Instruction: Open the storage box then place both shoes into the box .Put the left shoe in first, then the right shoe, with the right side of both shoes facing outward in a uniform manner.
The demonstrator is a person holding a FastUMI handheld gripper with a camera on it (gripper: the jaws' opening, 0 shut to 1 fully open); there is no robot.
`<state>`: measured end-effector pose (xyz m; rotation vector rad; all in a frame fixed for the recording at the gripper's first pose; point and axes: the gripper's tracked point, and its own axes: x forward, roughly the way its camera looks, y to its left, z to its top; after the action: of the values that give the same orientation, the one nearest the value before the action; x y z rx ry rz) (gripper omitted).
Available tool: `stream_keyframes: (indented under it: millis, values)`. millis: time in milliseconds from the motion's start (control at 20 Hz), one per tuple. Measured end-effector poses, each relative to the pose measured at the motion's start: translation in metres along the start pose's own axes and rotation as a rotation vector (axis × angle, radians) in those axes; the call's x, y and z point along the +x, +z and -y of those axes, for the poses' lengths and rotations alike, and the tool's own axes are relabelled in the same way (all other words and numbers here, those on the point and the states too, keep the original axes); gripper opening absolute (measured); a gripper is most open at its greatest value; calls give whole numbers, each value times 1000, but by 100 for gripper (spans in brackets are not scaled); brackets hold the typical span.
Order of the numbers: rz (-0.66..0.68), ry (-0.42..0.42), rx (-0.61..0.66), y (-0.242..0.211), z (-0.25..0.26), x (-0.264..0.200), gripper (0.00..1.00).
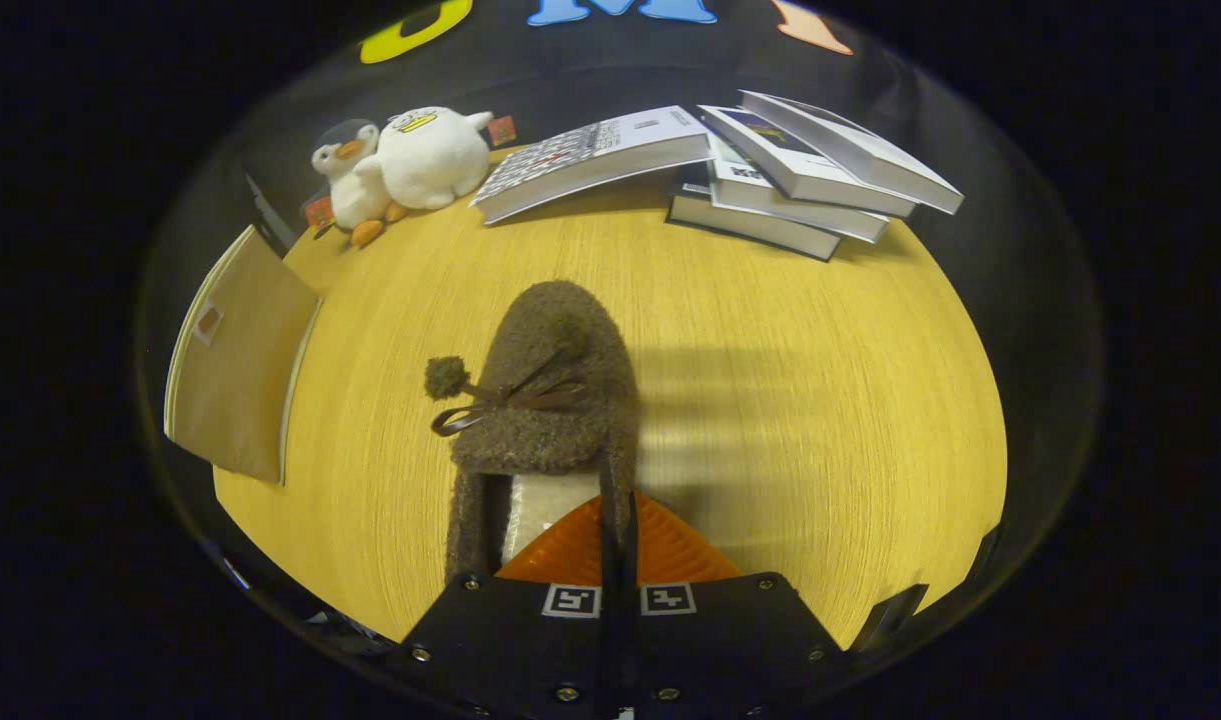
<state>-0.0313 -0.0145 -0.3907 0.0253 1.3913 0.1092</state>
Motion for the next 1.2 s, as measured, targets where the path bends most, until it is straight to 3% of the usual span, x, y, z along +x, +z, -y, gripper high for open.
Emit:
stream_keyframes:
  millis: [600, 1200]
  values:
    - [25, 105, 127, 24, -35, -29, 0]
    - [113, 176, 118, 84, -113, -88, 0]
